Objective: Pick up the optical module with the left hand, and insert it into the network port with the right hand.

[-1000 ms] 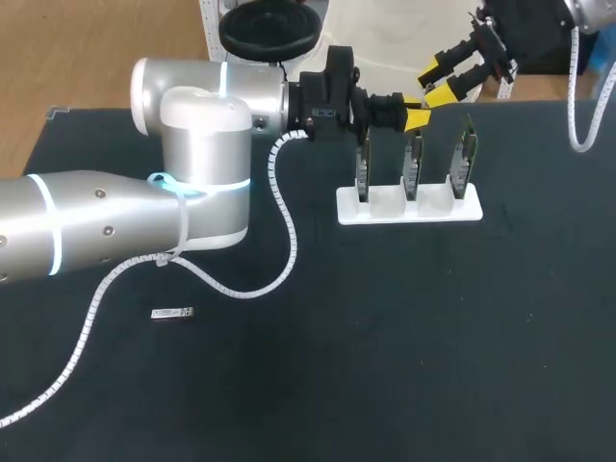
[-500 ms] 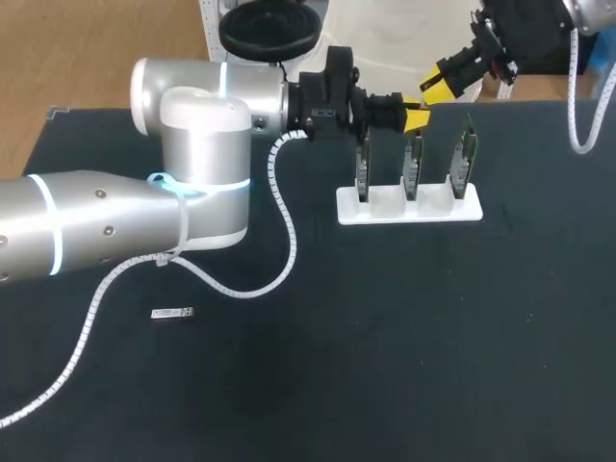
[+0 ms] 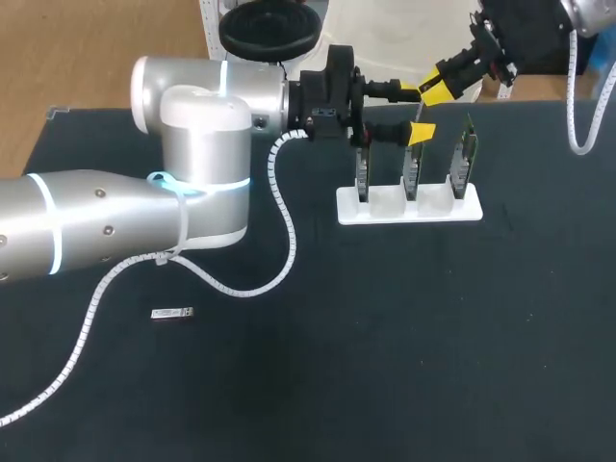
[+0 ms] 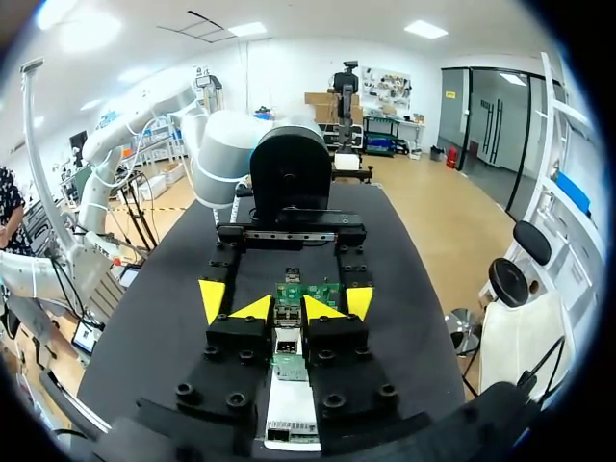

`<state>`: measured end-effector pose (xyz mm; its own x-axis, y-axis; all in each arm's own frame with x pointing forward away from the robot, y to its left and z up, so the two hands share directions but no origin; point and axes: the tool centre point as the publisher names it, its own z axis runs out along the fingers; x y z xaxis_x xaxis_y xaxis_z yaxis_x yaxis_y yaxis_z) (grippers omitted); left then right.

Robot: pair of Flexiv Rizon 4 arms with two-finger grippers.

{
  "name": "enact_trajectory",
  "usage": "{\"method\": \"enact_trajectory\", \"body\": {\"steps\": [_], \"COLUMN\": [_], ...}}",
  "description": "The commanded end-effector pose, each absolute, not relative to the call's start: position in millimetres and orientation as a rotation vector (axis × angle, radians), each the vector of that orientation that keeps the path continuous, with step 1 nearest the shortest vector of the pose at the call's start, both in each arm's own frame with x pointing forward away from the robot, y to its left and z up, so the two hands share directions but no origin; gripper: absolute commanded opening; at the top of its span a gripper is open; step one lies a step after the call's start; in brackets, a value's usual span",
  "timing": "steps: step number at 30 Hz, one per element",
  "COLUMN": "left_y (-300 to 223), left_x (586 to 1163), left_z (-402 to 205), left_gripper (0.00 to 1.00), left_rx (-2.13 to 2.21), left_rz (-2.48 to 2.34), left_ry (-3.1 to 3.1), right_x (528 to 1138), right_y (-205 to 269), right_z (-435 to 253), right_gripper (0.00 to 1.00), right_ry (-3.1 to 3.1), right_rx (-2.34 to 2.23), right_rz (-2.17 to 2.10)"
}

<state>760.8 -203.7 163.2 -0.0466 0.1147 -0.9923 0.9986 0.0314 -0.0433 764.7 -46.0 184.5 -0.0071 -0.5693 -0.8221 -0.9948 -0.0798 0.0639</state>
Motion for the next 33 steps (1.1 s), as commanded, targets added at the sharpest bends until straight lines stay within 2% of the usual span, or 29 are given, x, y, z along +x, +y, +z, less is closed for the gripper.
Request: {"method": "enact_trajectory", "body": {"steps": [1,33], "left_y": [-203,-171], "left_x": [761,748], "left_z": [166,157], "left_gripper": [1.0,1.0], "left_rx": [1.258,1.514], "left_rz": [-1.152,-0.872], "left_ry": [1.352,1.634], "right_x": [764,765], "right_y": [-46,-45], "right_z": [184,184], "right_gripper": [0.0,0.0], "right_ry": [1.625,1.622], "right_rx": [-1.705,-1.708], "right_rz": [0.955,0.952]}}
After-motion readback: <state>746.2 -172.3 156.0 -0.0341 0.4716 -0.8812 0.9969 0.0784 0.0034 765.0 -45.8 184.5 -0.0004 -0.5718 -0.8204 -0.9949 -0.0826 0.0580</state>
